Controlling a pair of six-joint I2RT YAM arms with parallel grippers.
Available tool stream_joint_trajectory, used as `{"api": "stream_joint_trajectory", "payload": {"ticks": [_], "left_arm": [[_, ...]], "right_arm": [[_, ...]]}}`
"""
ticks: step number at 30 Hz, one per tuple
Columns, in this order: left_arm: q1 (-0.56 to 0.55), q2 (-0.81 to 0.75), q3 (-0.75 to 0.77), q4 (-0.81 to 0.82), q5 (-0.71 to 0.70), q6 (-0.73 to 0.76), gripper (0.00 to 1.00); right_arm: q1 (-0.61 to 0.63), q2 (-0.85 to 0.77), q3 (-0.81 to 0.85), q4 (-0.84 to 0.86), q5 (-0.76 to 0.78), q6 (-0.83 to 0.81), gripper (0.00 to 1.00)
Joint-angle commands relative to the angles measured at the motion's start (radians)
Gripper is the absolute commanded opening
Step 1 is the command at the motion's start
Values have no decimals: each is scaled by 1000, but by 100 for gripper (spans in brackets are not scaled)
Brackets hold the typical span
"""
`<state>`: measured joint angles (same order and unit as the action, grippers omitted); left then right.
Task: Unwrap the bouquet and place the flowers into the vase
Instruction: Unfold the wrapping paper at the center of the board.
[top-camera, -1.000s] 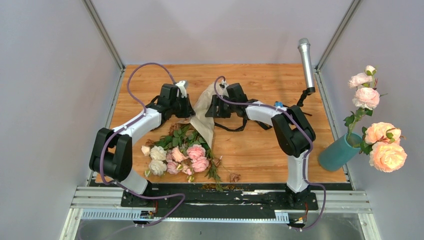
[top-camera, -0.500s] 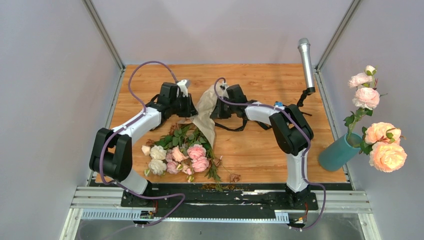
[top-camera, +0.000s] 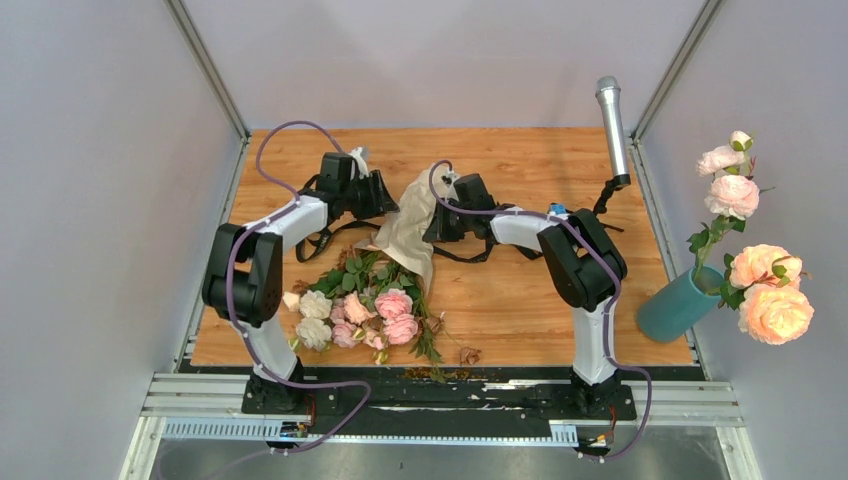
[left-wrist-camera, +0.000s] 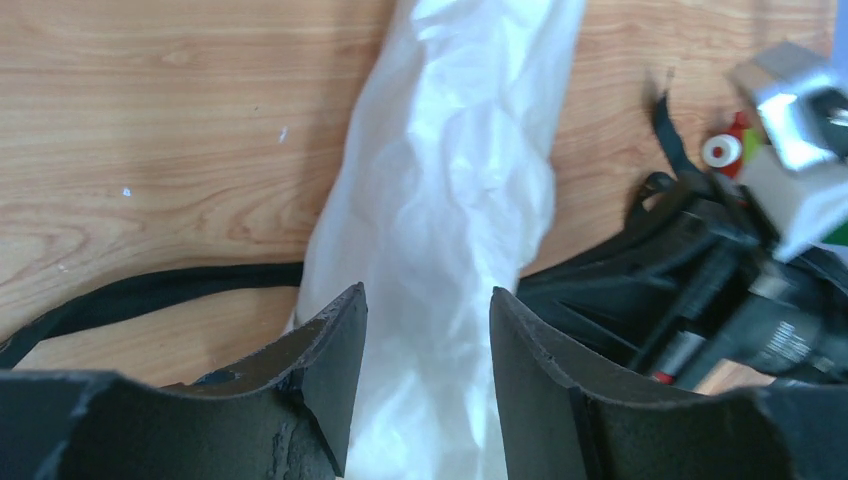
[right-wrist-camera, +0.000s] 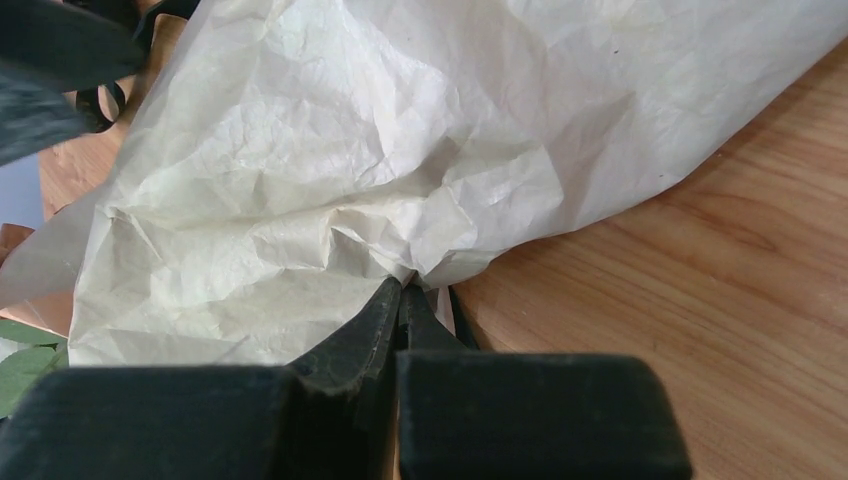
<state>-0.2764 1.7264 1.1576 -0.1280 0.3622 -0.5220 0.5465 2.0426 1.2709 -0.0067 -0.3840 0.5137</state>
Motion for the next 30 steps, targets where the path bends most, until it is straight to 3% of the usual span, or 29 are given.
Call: {"api": "stream_joint_trajectory", "payload": {"ticks": [1,7,16,21,30], "left_arm": [[5,93,50,61,54,-70,57],[4,147,61,63,27,-60,51],[5,106,7,145,73,-92,6],[1,23,-3,140,38,-11,0],[-64,-121,-2,20,-102,241,0]], "right_arm": [[-3,-4,-7,21,13,-21,0],[-3,-13,-9,21,10,-22,0],[-4,-1,-4,20,7,-18,0],[-3,6,9,17,6,-20,0],[-2,24,57,10,3,-31,0]]}}
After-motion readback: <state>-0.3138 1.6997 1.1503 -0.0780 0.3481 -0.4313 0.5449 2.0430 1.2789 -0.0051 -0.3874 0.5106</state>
